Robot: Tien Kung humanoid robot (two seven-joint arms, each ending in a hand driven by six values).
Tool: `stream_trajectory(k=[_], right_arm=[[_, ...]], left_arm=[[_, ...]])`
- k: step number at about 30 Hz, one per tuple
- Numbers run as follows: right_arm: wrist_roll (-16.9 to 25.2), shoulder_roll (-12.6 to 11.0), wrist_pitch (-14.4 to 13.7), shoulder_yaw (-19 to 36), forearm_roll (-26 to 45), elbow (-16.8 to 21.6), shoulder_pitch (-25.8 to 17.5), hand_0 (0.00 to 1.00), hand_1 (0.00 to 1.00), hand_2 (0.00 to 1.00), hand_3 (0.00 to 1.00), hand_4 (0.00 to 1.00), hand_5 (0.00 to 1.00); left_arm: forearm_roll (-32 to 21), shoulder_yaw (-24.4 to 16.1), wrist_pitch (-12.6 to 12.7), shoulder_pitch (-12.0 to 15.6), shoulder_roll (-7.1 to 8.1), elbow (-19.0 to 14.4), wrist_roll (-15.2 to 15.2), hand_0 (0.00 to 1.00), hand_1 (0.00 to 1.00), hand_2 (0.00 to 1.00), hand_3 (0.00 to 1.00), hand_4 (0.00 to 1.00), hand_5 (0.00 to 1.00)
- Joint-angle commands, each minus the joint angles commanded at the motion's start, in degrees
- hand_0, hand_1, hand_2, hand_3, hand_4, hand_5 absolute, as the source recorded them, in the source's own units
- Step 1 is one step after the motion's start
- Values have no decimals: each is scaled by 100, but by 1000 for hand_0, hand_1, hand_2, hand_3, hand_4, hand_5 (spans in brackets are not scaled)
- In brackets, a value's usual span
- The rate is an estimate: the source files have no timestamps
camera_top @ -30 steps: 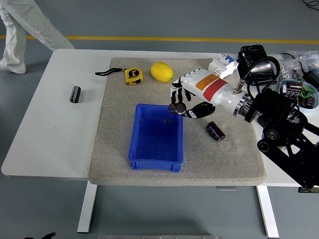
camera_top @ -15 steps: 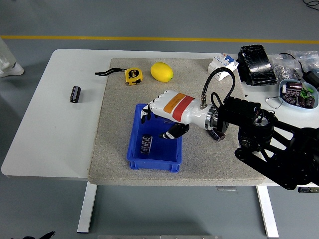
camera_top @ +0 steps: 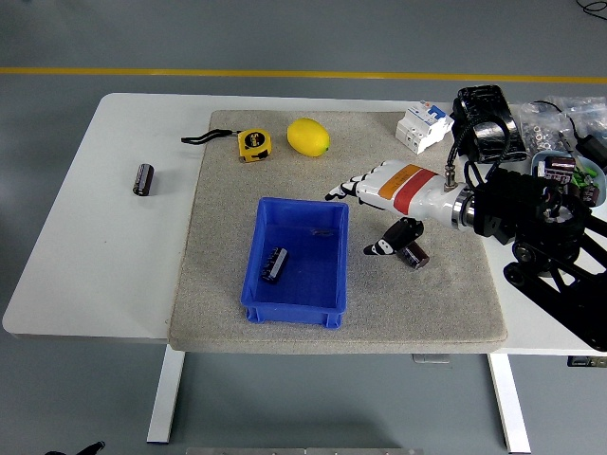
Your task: Pick up the battery,place it into the box
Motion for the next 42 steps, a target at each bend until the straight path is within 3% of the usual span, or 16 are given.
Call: stream_trajectory(k=[1, 2, 6, 10, 18, 26, 42], right_arm=[[30, -56, 8, -1, -44, -4, -28, 561, 617, 783, 843, 891, 173], [68, -134, 27, -8, -119, -25, -63, 580, 655, 772, 778, 897, 192], [126, -302, 59, -113, -313, -117, -102, 580, 655, 772, 778, 897, 192], [236, -334, -106, -201, -412, -290, -116, 608, 678, 805, 787, 905, 185], [358, -262, -368, -241, -469, -706, -32, 623, 693, 823, 812, 910, 180], [406, -87, -419, -498, -394, -1149, 11, 628, 694, 810, 820, 915, 175], [460, 137, -598, -501, -421, -1667, 100, 614, 685, 783, 813, 919, 158]], left_arm=[[-15, 12, 3, -3, -1, 1, -3, 705, 645, 771, 783, 759, 778], [-36, 22, 6, -7, -2, 4, -11, 704, 644, 769, 783, 759, 778], [-16, -4, 6, -8, -5, 7, -17, 704, 644, 769, 783, 759, 778], [9, -5, 3, -15, -14, 4, -8, 705, 643, 770, 783, 759, 778], [26, 5, -1, -24, -13, 1, -10, 705, 645, 770, 783, 759, 778], [65, 13, -21, -27, -16, -14, 24, 707, 646, 771, 783, 758, 777], [89, 40, -56, -75, -13, -23, 37, 706, 647, 771, 783, 757, 780]])
